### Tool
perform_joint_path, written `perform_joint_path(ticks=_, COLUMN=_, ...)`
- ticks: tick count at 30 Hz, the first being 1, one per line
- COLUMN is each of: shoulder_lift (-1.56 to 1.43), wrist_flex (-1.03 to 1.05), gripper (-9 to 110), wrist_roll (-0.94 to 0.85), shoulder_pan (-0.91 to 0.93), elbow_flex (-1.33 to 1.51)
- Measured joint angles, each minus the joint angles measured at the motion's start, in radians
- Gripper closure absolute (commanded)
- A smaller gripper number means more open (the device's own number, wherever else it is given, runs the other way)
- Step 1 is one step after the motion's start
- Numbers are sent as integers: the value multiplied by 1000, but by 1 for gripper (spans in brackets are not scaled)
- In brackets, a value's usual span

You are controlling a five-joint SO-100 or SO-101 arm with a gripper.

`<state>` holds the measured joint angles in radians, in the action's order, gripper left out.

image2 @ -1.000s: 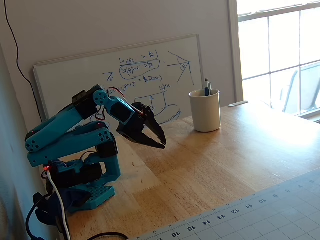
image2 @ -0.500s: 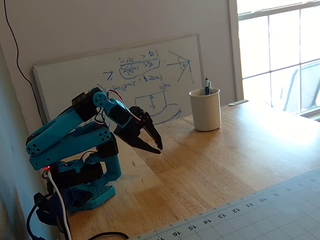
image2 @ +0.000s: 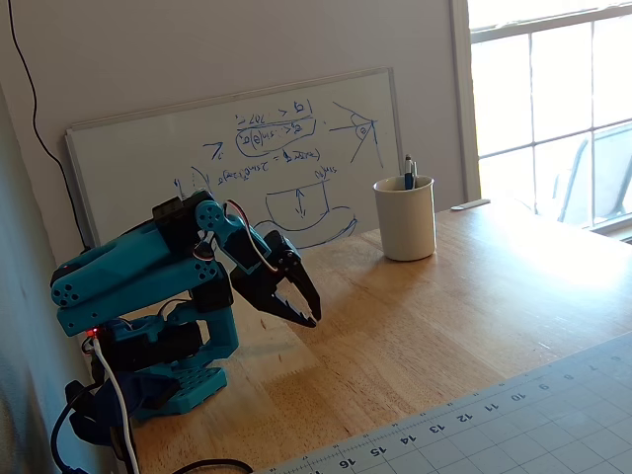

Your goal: Grasp a pen and put it in a mug.

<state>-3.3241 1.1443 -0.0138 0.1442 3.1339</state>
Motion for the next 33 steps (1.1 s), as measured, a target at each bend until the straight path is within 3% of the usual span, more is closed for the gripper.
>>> perform_joint_path(ticks=33, shoulder_lift=0, wrist_flex=-15, gripper=100, wrist_roll=2, shoulder_pan=0, elbow_flex=20)
